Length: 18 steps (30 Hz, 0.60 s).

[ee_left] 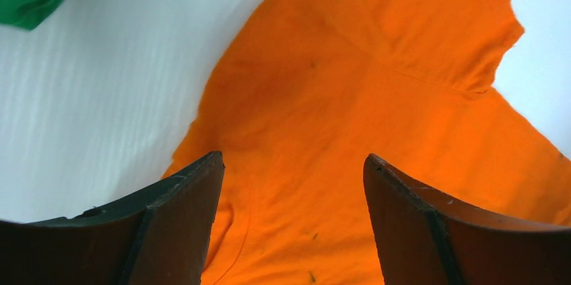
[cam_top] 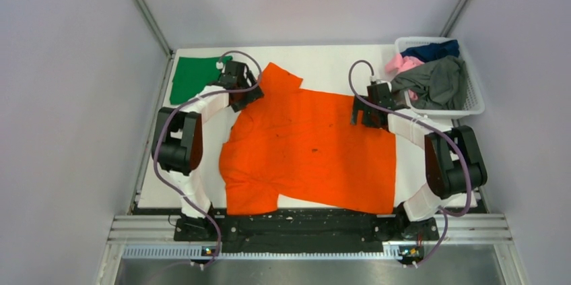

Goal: Fold and stack the t-shirts
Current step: Flatten out the tshirt

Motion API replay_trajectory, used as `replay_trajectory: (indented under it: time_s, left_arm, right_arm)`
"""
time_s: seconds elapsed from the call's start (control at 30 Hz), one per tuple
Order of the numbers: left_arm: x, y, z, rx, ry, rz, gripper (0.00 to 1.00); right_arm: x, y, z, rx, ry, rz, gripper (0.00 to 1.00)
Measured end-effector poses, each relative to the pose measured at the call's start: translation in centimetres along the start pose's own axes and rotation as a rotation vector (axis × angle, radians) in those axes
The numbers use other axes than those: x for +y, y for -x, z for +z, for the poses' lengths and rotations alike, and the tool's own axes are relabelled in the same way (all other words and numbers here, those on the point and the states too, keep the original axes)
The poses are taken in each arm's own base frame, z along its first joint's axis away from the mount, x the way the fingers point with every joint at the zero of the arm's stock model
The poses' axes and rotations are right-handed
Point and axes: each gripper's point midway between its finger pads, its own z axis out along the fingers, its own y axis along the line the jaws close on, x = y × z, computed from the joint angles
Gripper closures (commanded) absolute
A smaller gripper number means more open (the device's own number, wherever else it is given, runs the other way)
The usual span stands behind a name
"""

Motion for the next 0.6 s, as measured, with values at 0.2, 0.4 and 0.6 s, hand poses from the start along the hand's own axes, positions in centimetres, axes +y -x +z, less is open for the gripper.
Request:
replay_trajectory:
  time_s: [0.2, 0.4, 0.6]
  left_arm:
    - [-1.2, 0.2, 3.1, 0.036, -0.020, 0.008, 0.19]
    - [-1.3, 1.9, 5.9, 0.030, 0.019, -0.003, 0.19]
    - [-1.3, 5.1, 7.4, 0.011, 0.008, -0.060, 0.19]
  right_arm:
    - [0.2, 0.4, 1.0, 0.012, -0.008, 0.003, 0.01]
    - [-0.3, 0.5, 2.6, 0.045, -0.026, 0.019, 0.01]
    - [0.6, 4.4, 5.5, 0.024, -0.014, 0.042, 0.01]
